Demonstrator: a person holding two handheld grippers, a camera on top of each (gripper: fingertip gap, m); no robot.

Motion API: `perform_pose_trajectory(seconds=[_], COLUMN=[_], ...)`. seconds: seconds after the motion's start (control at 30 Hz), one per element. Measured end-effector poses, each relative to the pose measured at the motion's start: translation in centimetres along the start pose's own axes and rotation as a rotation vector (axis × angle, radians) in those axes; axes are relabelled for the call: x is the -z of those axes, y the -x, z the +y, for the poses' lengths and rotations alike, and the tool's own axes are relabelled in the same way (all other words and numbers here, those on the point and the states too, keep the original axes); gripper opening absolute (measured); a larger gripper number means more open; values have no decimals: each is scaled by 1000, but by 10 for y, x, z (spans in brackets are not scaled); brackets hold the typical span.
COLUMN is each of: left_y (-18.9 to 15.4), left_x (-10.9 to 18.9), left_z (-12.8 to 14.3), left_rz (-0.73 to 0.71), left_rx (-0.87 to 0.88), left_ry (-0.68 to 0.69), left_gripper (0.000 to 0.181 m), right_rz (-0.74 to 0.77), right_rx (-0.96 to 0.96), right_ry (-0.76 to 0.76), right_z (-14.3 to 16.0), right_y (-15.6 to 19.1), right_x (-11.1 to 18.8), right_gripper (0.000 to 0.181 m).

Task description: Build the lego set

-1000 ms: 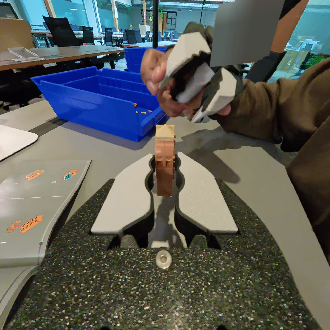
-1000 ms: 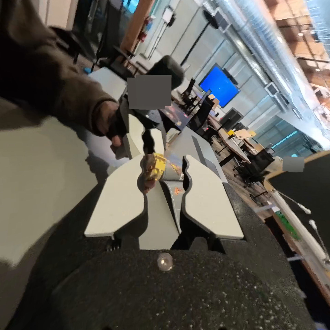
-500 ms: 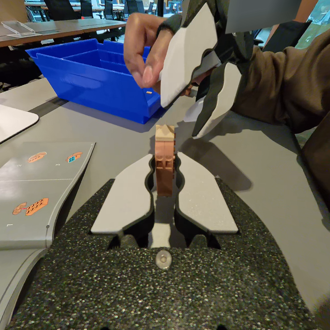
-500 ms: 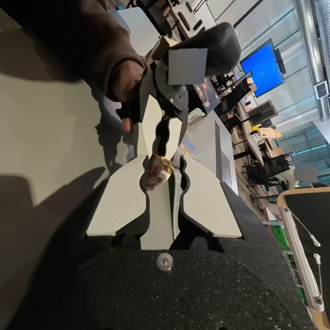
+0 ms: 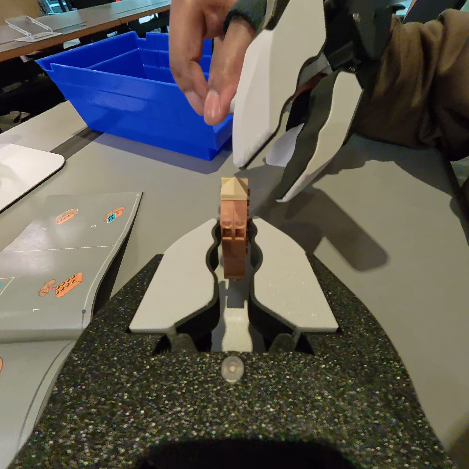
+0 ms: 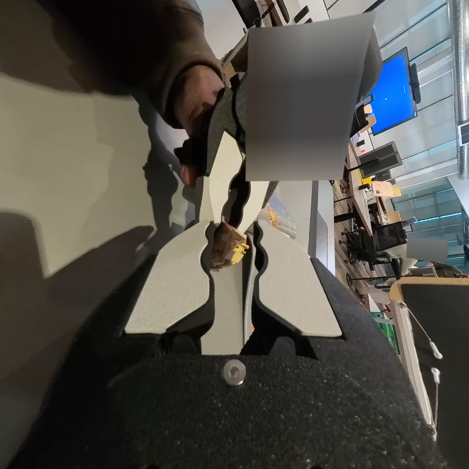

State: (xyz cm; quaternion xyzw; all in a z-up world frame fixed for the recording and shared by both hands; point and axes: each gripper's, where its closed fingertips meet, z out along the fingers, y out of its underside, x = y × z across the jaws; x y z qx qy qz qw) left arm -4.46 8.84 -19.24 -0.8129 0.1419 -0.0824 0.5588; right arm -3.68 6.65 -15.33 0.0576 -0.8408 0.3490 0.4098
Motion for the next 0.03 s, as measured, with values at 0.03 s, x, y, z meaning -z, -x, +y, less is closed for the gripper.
perform_pose_trajectory(seconds=[0.03], left_y=[0], left_x=[0], left_z=[0], left_rz=[-1], left_rx=[-5], left_ry=[4], left_gripper=[21], right_rz=[-2], right_rx=[5], right_ry=[11], right_z=[2], right_y=[1], right_x=[-1], right_gripper=[30])
